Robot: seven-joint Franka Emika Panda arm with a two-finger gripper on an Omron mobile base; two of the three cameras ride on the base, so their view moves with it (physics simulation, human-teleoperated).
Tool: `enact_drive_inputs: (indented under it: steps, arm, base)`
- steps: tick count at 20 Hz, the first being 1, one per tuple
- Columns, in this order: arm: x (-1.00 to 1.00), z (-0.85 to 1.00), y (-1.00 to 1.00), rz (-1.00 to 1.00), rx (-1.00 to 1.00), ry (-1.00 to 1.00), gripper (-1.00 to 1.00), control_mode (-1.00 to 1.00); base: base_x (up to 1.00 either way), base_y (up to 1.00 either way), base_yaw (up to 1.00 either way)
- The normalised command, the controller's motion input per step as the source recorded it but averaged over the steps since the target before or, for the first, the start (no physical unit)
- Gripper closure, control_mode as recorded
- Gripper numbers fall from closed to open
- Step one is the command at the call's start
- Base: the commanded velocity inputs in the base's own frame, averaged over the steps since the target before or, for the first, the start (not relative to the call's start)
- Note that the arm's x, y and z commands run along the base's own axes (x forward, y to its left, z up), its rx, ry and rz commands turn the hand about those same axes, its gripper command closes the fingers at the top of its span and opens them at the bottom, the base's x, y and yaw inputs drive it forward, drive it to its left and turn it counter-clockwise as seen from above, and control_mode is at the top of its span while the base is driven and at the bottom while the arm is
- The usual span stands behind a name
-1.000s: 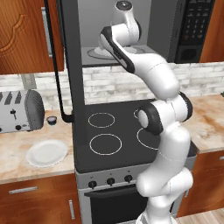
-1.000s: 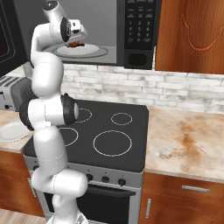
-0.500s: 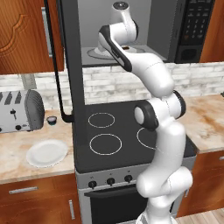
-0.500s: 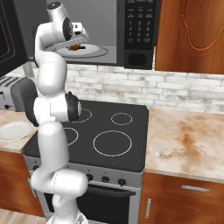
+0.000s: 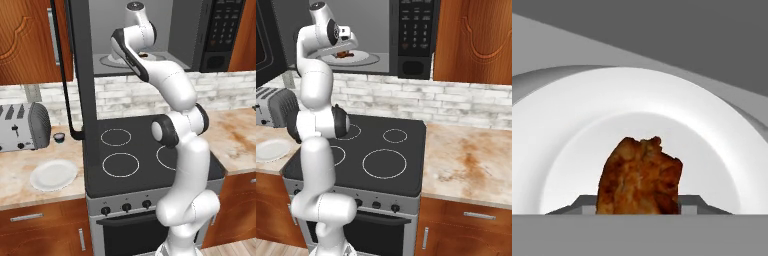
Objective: Pick the chicken drumstick from the counter and place it in the microwave.
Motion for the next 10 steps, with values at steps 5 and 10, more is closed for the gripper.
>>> enact_drive_inputs:
  steps: [5,10]
  arm:
    - [0.03,-0.01,0.0,-0.06,0.0,0.01,-1.0,-1.0]
    - [-0.01,0.1,0.0,-0.05,0.01,0.0,-1.0,-1.0]
  base:
    - [0.0,0.0,0.0]
    - [0.0,0.0,0.0]
